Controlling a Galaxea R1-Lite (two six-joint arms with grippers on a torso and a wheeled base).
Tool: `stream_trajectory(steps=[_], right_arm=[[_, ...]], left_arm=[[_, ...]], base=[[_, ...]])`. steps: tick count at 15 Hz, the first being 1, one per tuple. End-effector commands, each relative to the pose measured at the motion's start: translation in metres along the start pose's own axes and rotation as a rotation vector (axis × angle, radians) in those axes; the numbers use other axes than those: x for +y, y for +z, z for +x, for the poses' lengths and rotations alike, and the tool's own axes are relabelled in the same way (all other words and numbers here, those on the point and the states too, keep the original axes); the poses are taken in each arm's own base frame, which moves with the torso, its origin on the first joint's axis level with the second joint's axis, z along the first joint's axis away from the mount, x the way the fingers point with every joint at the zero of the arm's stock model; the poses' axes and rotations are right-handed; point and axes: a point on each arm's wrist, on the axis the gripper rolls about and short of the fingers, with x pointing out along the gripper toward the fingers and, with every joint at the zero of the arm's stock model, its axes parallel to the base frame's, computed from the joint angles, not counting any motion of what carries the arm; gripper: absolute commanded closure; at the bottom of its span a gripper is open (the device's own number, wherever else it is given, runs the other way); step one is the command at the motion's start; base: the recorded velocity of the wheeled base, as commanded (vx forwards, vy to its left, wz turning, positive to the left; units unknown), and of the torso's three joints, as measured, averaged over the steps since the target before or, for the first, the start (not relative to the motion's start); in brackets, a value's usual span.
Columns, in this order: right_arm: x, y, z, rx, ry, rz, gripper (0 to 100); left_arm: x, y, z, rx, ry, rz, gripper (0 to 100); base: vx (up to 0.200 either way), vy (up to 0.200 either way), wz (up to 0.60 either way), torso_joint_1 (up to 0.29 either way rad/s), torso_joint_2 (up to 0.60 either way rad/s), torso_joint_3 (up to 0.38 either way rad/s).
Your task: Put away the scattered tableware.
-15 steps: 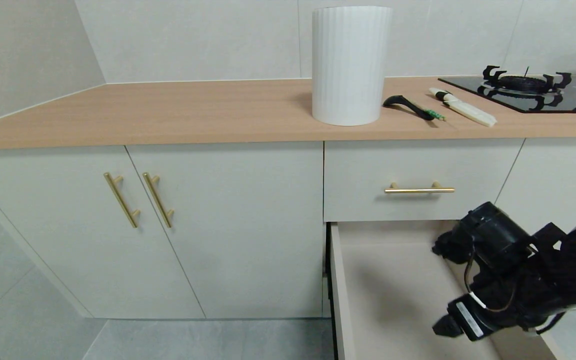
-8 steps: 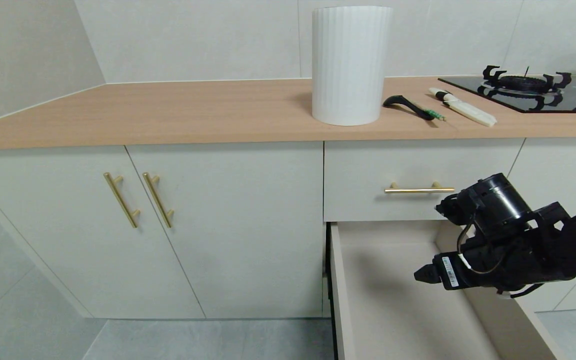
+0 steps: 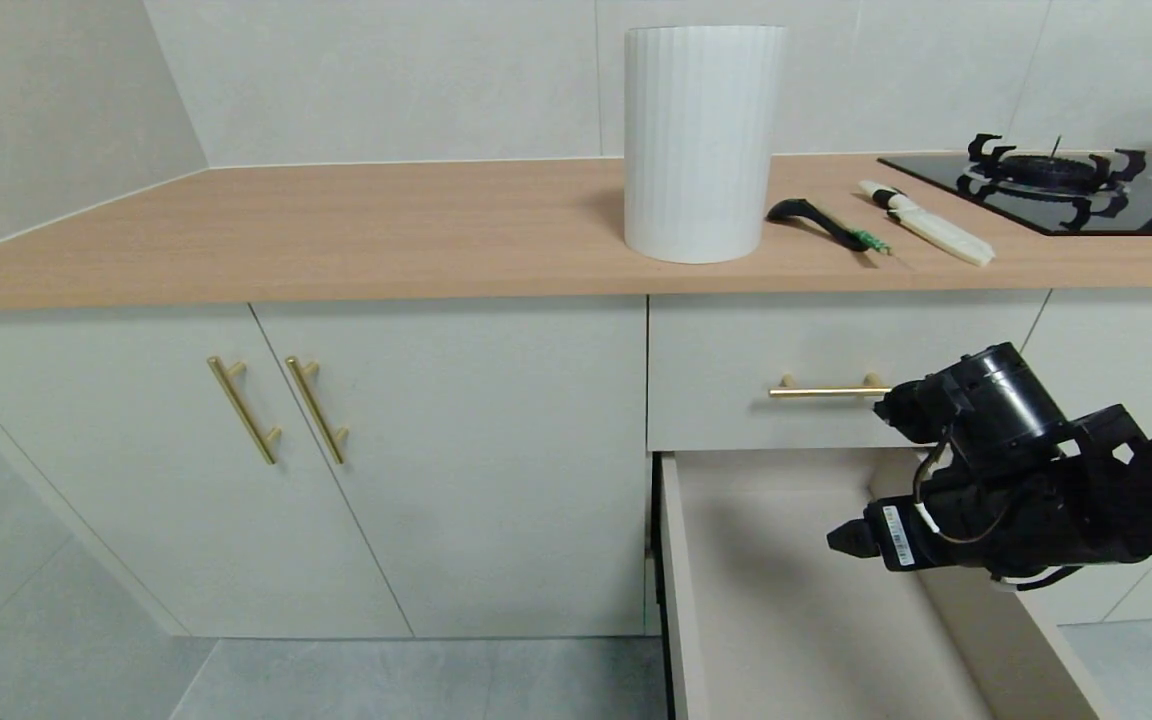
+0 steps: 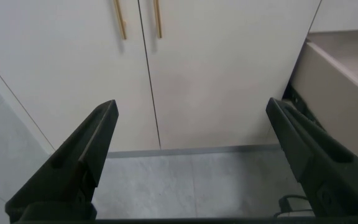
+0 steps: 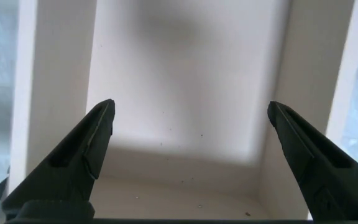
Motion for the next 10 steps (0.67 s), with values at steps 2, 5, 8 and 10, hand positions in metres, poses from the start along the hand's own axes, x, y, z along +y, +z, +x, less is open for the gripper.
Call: stream_trajectory(steps=[2, 5, 8, 10], right_arm=[[0.0000, -0.0011, 0.0021, 0.007, -0.003, -0.001, 0], [0.0000, -0.0011, 0.0021, 0.007, -0.003, -0.001, 0], [0.0000, -0.0011, 0.0021, 0.007, -0.003, -0.001, 0], [0.0000, -0.0011, 0.0021, 0.007, -0.005, -0.001, 0]], left_arm=[[0.0000, 0.0000, 0.0001, 0.001, 0.002, 0.000, 0], [0.0000, 0.0000, 0.0001, 0.001, 0.002, 0.000, 0], [0.0000, 0.0000, 0.0001, 0.001, 0.000, 0.000, 0], [0.0000, 0.0000, 0.0001, 0.001, 0.000, 0.000, 0]], base=[[0.000, 0.000, 0.00, 0.129, -0.44, -0.315], [0.000, 0.000, 0.00, 0.128, -0.52, -0.299], [0.000, 0.000, 0.00, 0.163, -0.47, -0.307], [0.000, 0.000, 0.00, 0.183, -0.48, -0.293]])
